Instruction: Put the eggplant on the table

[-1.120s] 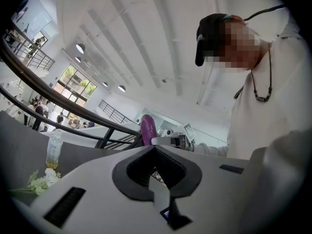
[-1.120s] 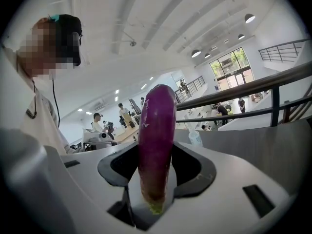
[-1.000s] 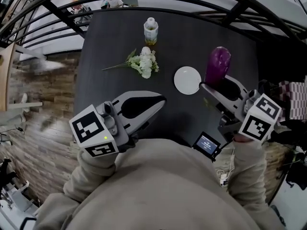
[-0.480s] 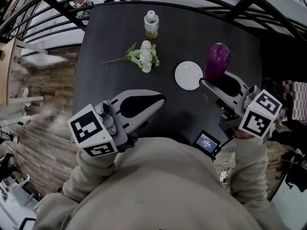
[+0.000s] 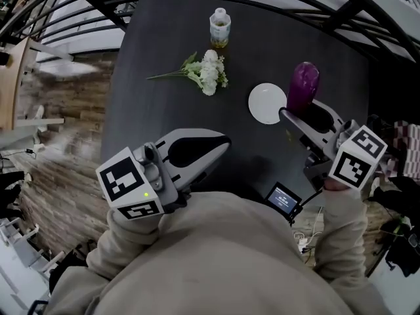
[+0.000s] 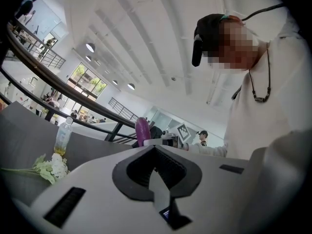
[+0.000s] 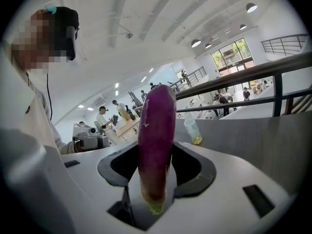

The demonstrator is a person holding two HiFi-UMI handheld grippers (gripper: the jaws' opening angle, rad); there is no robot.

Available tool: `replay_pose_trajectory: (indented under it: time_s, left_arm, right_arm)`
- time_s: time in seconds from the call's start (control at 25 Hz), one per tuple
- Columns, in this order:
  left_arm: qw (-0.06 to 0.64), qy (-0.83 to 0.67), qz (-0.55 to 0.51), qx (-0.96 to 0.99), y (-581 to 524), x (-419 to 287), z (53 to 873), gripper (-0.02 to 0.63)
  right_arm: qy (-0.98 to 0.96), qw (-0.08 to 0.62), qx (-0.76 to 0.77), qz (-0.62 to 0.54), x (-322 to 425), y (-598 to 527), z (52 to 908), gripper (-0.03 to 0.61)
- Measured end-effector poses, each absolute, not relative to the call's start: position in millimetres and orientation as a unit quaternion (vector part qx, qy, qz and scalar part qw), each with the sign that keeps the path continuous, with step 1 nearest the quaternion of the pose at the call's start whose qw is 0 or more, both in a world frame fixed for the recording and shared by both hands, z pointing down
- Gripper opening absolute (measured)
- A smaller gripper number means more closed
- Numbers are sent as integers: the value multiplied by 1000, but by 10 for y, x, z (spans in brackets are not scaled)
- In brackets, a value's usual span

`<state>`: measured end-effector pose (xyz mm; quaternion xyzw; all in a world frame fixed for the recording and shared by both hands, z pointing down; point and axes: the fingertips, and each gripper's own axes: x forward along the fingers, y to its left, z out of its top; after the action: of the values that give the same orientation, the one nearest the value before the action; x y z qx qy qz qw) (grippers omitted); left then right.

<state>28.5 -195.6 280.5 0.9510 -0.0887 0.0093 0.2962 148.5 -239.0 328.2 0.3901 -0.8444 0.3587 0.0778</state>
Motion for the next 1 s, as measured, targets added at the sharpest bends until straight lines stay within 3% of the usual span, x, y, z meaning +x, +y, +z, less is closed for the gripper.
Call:
replay_pose_trajectory:
  time_s: [0.28,1.0]
  left_arm:
    - [302,-114,16,946,-1888,167,2910,5]
    - [329,-189,8,925,-1863,-213,3113,5]
  right_arm:
    - [-829,93,395,384,1552,-2569,3778,212]
    - [-759,209,417,455,1795,-2729,5094,212]
